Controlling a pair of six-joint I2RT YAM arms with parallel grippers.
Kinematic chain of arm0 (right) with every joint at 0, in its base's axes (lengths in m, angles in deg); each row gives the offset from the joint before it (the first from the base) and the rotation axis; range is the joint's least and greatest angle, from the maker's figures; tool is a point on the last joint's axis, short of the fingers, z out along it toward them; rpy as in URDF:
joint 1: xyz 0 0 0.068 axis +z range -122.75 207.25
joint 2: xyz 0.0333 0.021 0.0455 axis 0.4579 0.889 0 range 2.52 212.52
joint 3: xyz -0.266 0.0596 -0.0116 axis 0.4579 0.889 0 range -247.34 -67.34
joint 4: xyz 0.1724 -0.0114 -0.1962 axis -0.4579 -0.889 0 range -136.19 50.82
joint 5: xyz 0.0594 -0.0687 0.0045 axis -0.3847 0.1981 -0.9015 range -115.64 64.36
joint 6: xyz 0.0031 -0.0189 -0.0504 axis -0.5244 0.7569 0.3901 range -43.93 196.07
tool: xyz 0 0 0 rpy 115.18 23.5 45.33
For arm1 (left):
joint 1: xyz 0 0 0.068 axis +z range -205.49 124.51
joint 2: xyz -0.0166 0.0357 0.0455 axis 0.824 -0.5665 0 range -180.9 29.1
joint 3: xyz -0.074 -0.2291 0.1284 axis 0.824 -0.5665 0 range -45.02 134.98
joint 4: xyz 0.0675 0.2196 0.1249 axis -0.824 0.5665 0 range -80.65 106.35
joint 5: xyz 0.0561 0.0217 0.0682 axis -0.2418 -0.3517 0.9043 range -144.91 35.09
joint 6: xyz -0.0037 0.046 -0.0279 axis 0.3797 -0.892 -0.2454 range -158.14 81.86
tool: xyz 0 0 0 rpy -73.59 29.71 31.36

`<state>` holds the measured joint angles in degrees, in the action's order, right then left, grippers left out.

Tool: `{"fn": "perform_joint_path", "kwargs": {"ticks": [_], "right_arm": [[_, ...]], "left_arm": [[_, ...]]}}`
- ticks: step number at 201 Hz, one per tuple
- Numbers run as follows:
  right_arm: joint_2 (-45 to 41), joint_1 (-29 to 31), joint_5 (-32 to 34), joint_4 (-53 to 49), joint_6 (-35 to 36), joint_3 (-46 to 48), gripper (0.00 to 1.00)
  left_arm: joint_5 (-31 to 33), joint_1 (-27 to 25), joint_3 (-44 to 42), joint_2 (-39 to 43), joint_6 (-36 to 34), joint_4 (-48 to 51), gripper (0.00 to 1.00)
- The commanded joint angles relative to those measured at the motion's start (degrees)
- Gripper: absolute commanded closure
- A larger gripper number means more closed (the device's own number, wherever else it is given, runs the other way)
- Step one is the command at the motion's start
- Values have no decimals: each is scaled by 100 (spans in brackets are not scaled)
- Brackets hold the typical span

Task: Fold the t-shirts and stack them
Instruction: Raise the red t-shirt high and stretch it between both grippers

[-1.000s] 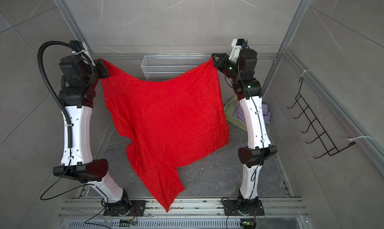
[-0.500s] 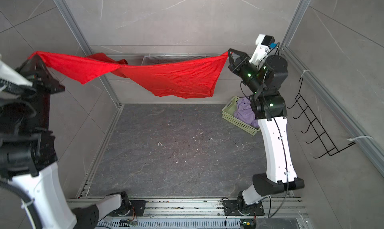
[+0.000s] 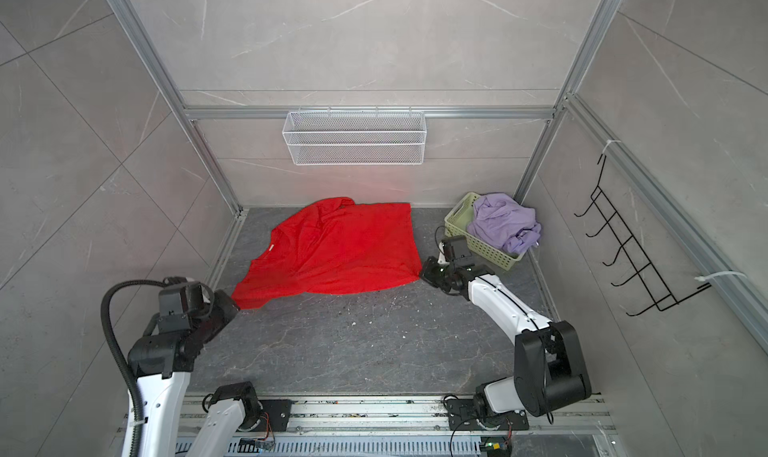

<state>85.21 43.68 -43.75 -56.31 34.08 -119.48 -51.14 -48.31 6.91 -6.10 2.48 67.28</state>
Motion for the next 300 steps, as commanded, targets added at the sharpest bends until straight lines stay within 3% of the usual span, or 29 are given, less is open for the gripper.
{"fn": "perform_joint_path", "kwargs": {"ticks": [1,22,53,101,147,200,227,252,273,300], "right_arm": [[12,107,118,43,68,177,100],[134,109,345,-63,78,243,100],[42,110,502,-274,78,-140,100],[-346,108,1076,-870,813,-2727,100],[-250,109,825,85,1366,-5268,100],[69,111,349,-159,2071,-7742,100],[75,110,440,-38,2369,-8062,100],[216,112,736,58,2366,-7889,100],[616,102,827,92,2282,-7897,100],[1541,102,838,-232,2083,-8559,100]], "left_arm": [[-203,33,51,341,736,783,100],[-368,30,-199,264,772,902,100],[-56,30,42,264,728,967,100],[526,29,2325,-588,-608,158,100],[54,29,4195,-1034,-2063,-2430,100],[-531,29,5734,-1171,-3182,-4323,100],[-647,34,6173,-1425,-3402,-4525,100],[-526,30,6018,-1862,-3088,-4387,100],[-402,29,5940,-2412,-2933,-4089,100],[-101,31,5861,-3152,-2888,-4008,100]]}}
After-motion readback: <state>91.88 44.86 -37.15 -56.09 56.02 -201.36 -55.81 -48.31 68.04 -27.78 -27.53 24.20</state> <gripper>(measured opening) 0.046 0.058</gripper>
